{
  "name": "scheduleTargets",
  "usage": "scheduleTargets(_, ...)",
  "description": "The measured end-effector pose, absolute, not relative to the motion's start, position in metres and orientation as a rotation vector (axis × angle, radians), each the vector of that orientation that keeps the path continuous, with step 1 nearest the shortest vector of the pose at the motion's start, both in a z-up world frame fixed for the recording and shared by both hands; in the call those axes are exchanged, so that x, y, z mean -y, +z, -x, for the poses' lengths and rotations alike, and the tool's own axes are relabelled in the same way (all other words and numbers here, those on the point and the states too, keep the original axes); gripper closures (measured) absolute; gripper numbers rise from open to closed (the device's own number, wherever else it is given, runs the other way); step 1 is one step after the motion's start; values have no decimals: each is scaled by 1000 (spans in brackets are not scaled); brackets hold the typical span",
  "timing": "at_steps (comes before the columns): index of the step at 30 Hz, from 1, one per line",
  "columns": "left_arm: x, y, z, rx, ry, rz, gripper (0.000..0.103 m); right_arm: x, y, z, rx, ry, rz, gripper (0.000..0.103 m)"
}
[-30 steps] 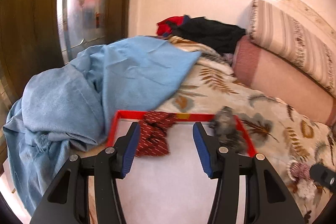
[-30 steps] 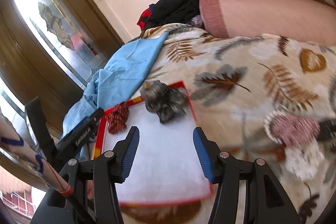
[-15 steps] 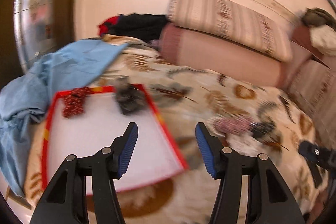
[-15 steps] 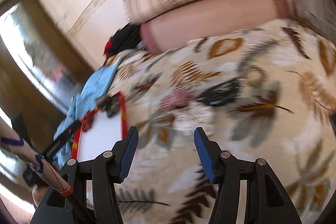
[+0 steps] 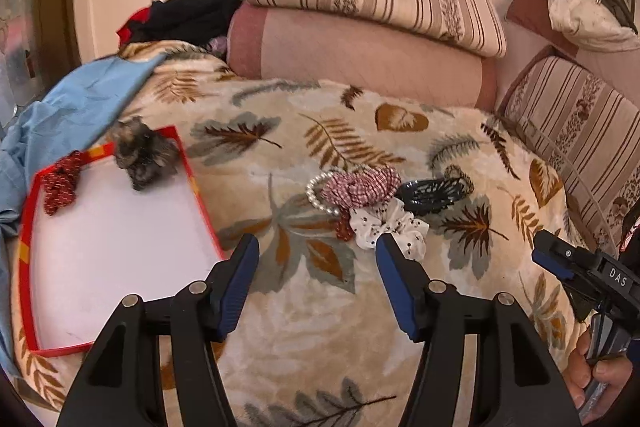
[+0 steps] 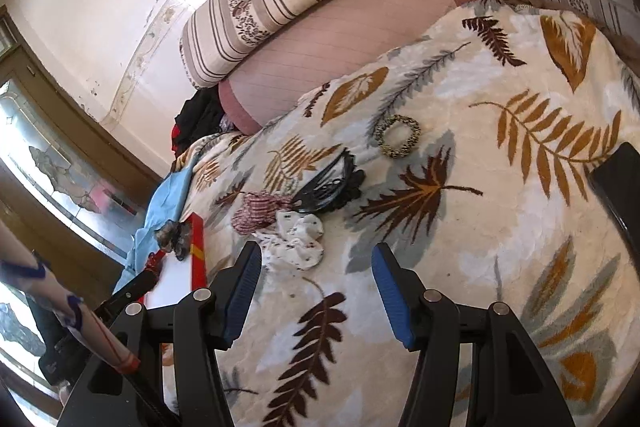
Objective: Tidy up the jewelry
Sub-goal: 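Move both tools back toward the remaining accessories on the bed, then grasp the pink plaid scrunchie with the left tool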
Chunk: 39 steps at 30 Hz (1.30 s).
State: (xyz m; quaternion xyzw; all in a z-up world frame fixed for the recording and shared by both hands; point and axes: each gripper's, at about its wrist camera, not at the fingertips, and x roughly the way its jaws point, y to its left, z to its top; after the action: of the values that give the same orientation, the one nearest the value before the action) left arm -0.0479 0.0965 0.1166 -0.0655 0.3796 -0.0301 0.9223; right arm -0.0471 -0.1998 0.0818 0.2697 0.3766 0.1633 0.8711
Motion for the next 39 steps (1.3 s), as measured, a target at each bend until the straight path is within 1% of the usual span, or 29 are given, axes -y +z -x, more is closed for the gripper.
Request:
scheduleTargets(1,-93,113,41,-791,-69,135,42,203,77,46,-791,338,-565,41)
scheduleTargets(3,-89,108,27,-805,-86,149,36,210,67,42,-803,335,-583,41)
scheduleTargets(6,-83,105,2,-812,-83,168,34,223,58,36,-818,336,-629,41)
scheduleTargets(8,-80,102,-17,-824,-102,188,29,228,57,35,-818,348,-653,40)
scheduleTargets(11,-76,90,-50,-870,-99,222,28,230,58,35,-819,368,-676,38)
scheduleTargets(16,-57,60,-92,-948,-92,216,28,225,57,33,-828,395,-678,37)
scheduleTargets(17,-53,53,-96,-958,-70,201,35,224,57,32,-829,395,-674,37)
scheduleTargets(18,-52,48,-98,-961,-69,204,61,223,56,31,-833,392,-670,37)
scheduleTargets(20,-53,42,-98,-973,-80,214,86,223,53,29,-843,383,-672,37)
scheduleTargets(23,-58,48,-81,-910,-75,204,91,224,49,26,-852,382,-680,37)
scheduleTargets(31,-93,91,-8,-731,-131,261,92,203,49,24,-869,400,-594,37)
scheduleTargets(36,-98,92,-2,-650,-143,212,92,178,45,20,-887,397,-496,37)
scheduleTargets(39,-102,89,-5,-628,-135,206,92,175,45,9,-888,368,-491,37)
